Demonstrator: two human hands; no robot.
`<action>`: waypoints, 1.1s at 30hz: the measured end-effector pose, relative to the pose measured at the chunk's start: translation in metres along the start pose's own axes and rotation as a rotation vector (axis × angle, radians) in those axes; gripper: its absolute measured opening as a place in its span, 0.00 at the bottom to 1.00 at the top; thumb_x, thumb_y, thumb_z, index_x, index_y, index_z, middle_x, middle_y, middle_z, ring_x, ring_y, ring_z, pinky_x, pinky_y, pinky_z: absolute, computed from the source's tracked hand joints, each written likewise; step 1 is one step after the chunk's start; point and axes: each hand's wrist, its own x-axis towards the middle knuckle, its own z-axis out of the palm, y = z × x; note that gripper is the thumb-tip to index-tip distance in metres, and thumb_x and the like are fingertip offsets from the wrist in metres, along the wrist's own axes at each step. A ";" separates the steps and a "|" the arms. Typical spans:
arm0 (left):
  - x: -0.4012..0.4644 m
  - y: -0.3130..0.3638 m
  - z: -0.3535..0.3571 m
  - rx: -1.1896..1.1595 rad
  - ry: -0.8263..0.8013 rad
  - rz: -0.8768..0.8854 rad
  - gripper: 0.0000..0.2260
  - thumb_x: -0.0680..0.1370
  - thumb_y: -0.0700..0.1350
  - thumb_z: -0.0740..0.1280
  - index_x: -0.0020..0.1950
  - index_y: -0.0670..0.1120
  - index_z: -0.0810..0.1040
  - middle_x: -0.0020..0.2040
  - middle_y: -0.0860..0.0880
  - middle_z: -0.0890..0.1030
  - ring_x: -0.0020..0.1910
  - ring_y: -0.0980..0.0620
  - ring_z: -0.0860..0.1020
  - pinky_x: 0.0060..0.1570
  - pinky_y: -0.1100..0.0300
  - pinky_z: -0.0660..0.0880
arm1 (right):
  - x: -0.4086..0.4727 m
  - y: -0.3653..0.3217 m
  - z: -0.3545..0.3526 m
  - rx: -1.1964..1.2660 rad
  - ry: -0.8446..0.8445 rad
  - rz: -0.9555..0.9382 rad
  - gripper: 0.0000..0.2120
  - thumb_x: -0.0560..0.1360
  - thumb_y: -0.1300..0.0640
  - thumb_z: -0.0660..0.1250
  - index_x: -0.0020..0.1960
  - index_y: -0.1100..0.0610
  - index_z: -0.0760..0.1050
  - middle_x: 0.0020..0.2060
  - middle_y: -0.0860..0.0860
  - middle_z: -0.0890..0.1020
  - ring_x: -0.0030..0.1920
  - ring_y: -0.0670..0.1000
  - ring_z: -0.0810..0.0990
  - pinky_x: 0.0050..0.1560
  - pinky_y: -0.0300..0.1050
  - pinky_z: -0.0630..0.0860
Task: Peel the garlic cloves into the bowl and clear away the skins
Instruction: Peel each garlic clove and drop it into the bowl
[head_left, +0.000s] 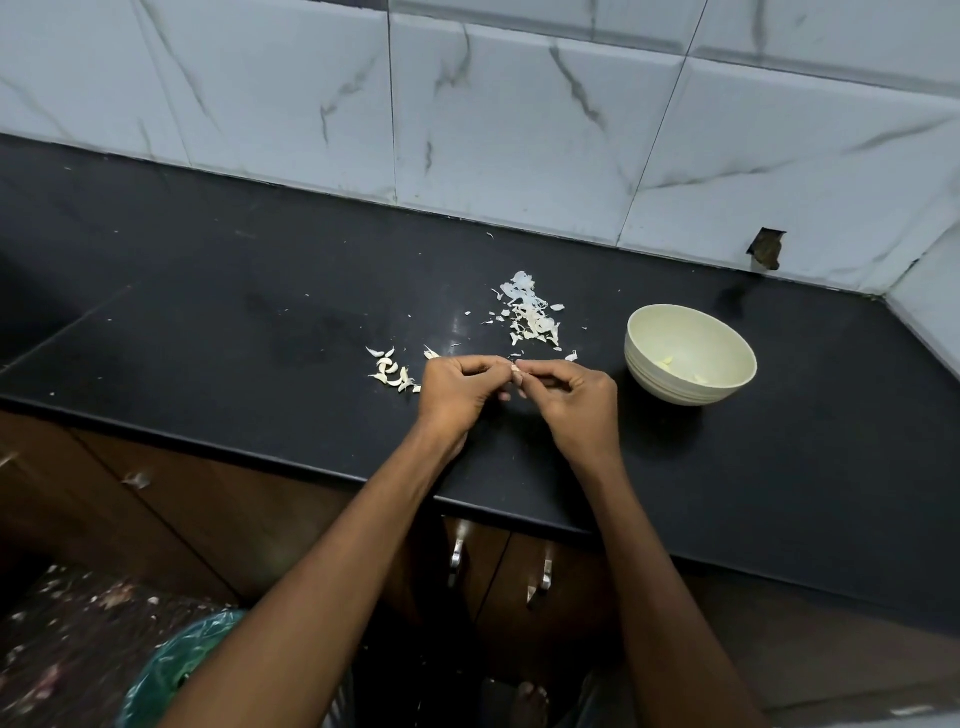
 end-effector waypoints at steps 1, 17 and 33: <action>-0.001 -0.001 0.000 0.007 0.001 0.028 0.10 0.77 0.30 0.70 0.40 0.41 0.86 0.34 0.47 0.85 0.31 0.56 0.80 0.38 0.64 0.78 | 0.001 0.000 -0.001 0.072 -0.014 0.055 0.07 0.75 0.63 0.77 0.53 0.59 0.87 0.44 0.51 0.89 0.44 0.49 0.88 0.48 0.40 0.82; 0.001 -0.010 0.000 0.071 -0.112 0.110 0.05 0.79 0.35 0.73 0.53 0.35 0.85 0.41 0.44 0.86 0.37 0.55 0.81 0.39 0.61 0.80 | 0.005 0.001 -0.014 0.490 -0.027 0.295 0.07 0.74 0.69 0.76 0.51 0.64 0.85 0.45 0.61 0.88 0.48 0.55 0.87 0.50 0.43 0.83; -0.001 -0.006 -0.003 -0.003 -0.144 0.160 0.08 0.80 0.35 0.72 0.57 0.33 0.85 0.46 0.39 0.82 0.38 0.48 0.77 0.40 0.60 0.78 | 0.006 0.001 -0.016 0.548 -0.116 0.262 0.05 0.76 0.68 0.73 0.51 0.66 0.84 0.45 0.60 0.87 0.46 0.53 0.85 0.49 0.43 0.82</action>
